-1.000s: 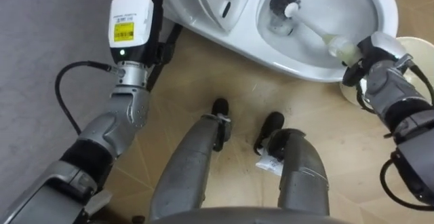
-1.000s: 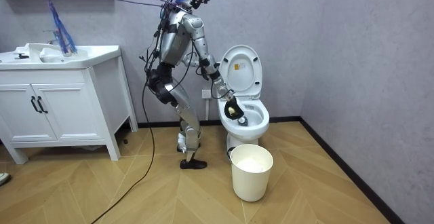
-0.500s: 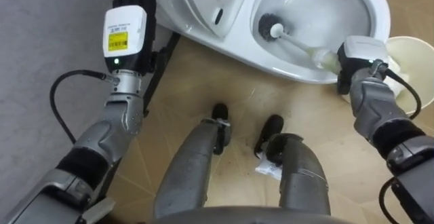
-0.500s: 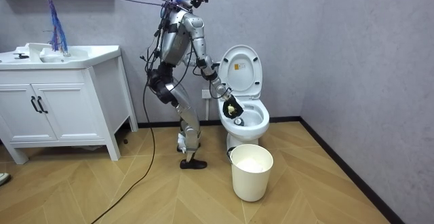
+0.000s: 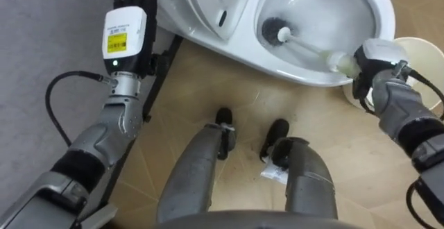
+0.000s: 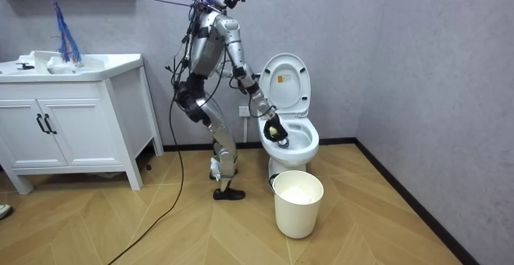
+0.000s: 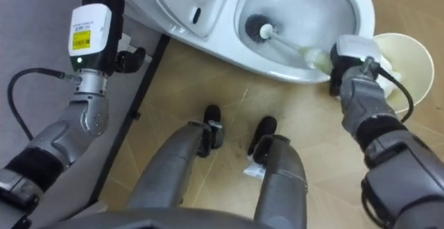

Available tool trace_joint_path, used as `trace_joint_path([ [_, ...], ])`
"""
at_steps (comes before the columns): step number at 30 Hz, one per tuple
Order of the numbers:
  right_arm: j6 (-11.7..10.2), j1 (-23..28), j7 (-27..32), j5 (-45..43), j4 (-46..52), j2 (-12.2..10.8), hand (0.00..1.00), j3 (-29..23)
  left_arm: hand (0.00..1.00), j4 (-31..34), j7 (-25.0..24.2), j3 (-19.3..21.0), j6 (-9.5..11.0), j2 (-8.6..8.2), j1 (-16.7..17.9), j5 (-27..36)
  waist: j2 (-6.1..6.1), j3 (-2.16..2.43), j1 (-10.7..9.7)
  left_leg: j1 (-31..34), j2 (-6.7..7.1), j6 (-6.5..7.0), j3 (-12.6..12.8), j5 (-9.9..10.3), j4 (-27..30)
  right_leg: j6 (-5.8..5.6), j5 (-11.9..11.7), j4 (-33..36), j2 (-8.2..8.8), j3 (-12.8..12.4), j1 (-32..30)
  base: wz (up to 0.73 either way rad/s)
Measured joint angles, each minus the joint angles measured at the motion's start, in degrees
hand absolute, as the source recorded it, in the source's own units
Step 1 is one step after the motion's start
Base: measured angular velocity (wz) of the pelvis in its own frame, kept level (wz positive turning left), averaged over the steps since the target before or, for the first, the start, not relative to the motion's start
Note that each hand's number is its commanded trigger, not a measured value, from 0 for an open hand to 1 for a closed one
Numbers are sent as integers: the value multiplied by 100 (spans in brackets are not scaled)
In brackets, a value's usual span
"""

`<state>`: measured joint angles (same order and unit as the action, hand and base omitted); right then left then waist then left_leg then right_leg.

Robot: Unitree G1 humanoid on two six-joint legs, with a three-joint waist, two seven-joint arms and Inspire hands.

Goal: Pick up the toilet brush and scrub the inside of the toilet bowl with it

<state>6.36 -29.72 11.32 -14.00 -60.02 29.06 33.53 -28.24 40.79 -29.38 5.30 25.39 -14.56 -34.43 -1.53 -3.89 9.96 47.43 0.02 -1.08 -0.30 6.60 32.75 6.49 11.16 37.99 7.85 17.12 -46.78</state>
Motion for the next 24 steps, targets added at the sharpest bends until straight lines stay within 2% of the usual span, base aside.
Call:
trace_joint_path([
  [1,-103,-81,95,644,-45,-6,100,-261,0,51,39,12,12,90,-47,0,78,-46,-9,75,21,24,39,-19,30,15,7,101,28,-56,-128,0],
  [2,-156,-207,251,1355,-149,-6,100,-529,0,64,88,22,9,97,-110,4,93,-53,-21,171,28,31,36,-24,90,18,6,157,43,-58,-211,0],
  [4,-130,-344,284,2059,-280,86,100,-690,0,112,86,64,2,101,-157,-1,104,-49,-115,243,72,40,-3,-40,117,9,14,220,85,-56,-273,20],
  [5,-130,-364,286,2316,-284,96,100,-815,0,131,89,105,-15,98,-150,-2,128,-51,-227,252,79,57,13,-60,108,-40,41,245,102,-69,-286,23],
  [7,-126,-348,286,2632,-299,64,100,-817,0,128,148,139,-91,90,-106,-7,234,-41,-308,229,73,65,77,-68,104,-57,42,265,126,-92,-288,0],
  [8,-125,-323,286,2733,-298,57,100,-821,0,129,152,179,-110,89,-95,-11,272,-41,-360,219,75,74,91,-74,107,-65,31,265,134,-94,-277,-6],
  [13,-113,-277,286,2779,-296,-43,100,-997,0,22,108,227,-129,28,-117,-2,271,-40,-497,156,90,133,161,-115,107,-115,-24,266,184,-109,-209,1],
  [17,-32,-273,286,3022,-366,-194,100,-1001,0,9,-77,228,-195,-11,-150,-5,257,-33,-477,82,89,144,192,-112,131,-151,-60,253,176,-158,-150,-5],
  [24,-33,-5,218,3033,-410,-208,100,-1133,0,4,-507,229,-227,-14,-147,-8,198,1,-369,-173,102,185,210,-68,155,-174,-12,252,195,-139,123,0],
])
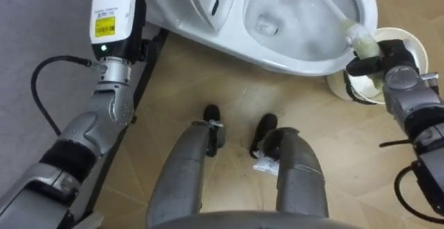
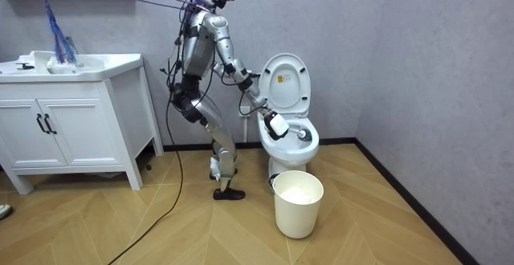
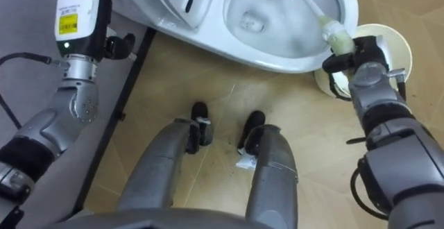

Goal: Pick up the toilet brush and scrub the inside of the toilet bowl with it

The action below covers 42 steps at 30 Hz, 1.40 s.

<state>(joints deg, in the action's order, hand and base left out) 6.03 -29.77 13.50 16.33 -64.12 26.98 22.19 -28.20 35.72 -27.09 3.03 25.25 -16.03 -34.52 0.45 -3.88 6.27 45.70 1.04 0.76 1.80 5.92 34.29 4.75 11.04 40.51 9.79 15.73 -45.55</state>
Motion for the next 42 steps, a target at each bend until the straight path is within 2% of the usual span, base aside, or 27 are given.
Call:
trace_joint_path([
  [4,-2,244,-5,-15,-75,0,100,-136,0,-36,-277,17,-16,4,146,4,-35,22,27,-372,9,0,28,-1,-178,-27,18,-151,-11,-15,342,-3],
  [7,-6,508,-5,-88,-78,4,100,-180,0,-118,-355,210,-13,-21,436,4,-32,30,3,-733,-6,9,64,24,-355,-71,10,-319,-25,3,684,-7],
  [9,-10,688,-5,-126,-78,6,100,-323,0,-125,-418,327,-30,-63,604,6,-25,46,-15,-917,-9,18,76,42,-448,-94,32,-383,-16,10,859,0],
  [12,-12,1028,-19,-323,-5,-5,100,-499,0,-109,-567,636,-60,-248,994,2,-15,81,-25,-1258,-17,48,107,66,-619,-134,52,-530,-20,8,1178,-5],
  [14,-52,1457,-31,-447,116,-24,100,-566,0,-88,-782,732,-60,-272,1386,2,79,218,-34,-1606,15,62,103,59,-864,-148,58,-702,-25,6,1486,2],
  [16,-79,1706,-42,-601,204,-25,100,-642,0,-69,-935,921,-63,-311,1671,-7,131,272,-60,-1897,15,62,66,58,-1036,-191,59,-899,-85,-5,1796,5],
  [18,-146,1891,-47,-790,216,-25,100,-749,0,-18,-1033,1090,-67,-347,1957,-2,156,292,-104,-2239,-2,61,33,56,-1206,-231,29,-1145,-156,14,2183,2],
  [20,-274,2240,-31,-774,447,-55,100,-861,0,223,-1116,1271,-59,-365,2314,85,233,337,-148,-2656,-22,58,-4,57,-1466,-293,-5,-1485,-231,61,2648,0],
  [21,-337,2344,6,-761,543,-94,100,-973,0,258,-1144,1313,-55,-387,2386,149,244,345,-165,-2766,-28,57,-18,57,-1529,-309,-15,-1587,-248,88,2778,5],
  [23,-601,2752,163,-779,866,-304,100,-1460,0,380,-1226,1524,-19,-503,2679,356,289,385,-272,-3246,-39,52,-87,67,-1771,-357,-91,-2011,-356,165,3365,9],
  [24,-657,2822,187,-781,930,-353,100,-1563,0,422,-1241,1603,-3,-538,2748,410,304,395,-297,-3325,-39,53,-104,73,-1819,-369,-99,-2090,-384,183,3475,7],
  [26,-840,3196,275,-788,1247,-561,100,-1949,0,766,-1281,1892,12,-714,3065,717,352,427,-336,-3655,-44,54,-127,104,-1990,-406,-120,-2348,-411,219,3829,5],
  [28,-1010,3533,318,-792,1393,-704,100,-2074,0,984,-1286,2043,135,-830,3416,818,382,445,-373,-3960,-33,62,-128,117,-2167,-433,-121,-2507,-449,224,4122,0],
  [29,-1042,3735,345,-793,1473,-795,100,-2122,0,994,-1306,2067,201,-883,3591,852,372,439,-377,-4139,-27,68,-127,126,-2265,-457,-120,-2617,-470,219,4309,-3],
  [33,-1049,3989,394,-802,1492,-1034,100,-2152,0,688,-1474,2268,373,-1048,3942,1242,341,411,-464,-4441,-26,64,-119,180,-2414,-498,-84,-2765,-493,234,4572,-1],
  [35,-1108,4161,395,-765,1411,-1102,100,-2275,0,374,-1571,2475,431,-1115,4079,1527,341,370,-455,-4643,-26,53,-116,205,-2536,-513,-56,-2811,-508,247,4768,0],
  [39,-1119,4173,433,-596,1268,-1106,100,-2418,0,-201,-1737,2796,452,-1112,4187,2197,332,364,-453,-4742,-30,32,-35,286,-2583,-520,-30,-2894,-566,153,4820,-12],
  [42,-1122,4189,474,-554,1274,-1159,100,-2481,0,-859,-1878,2947,450,-1144,4110,2621,302,355,-462,-4786,-38,20,-8,319,-2586,-516,-27,-2955,-595,94,4867,-7],
])
